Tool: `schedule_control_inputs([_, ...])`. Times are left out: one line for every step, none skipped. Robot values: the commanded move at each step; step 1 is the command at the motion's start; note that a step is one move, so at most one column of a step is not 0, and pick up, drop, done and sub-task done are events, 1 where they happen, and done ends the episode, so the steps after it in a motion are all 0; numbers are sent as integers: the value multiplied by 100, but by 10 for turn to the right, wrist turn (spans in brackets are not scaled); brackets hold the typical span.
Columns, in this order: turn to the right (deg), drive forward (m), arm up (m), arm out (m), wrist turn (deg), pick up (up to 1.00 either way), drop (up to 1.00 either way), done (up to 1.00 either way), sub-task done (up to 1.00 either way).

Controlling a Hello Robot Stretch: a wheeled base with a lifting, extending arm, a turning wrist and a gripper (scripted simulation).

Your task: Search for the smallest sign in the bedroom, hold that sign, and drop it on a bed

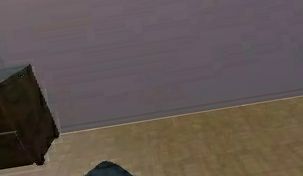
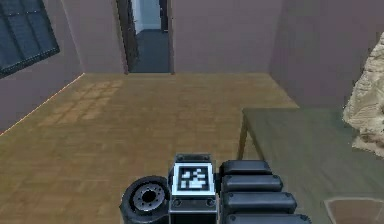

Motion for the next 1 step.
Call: schedule_control_inputs([0, 20, 0, 0, 0, 0, 0, 0, 0])
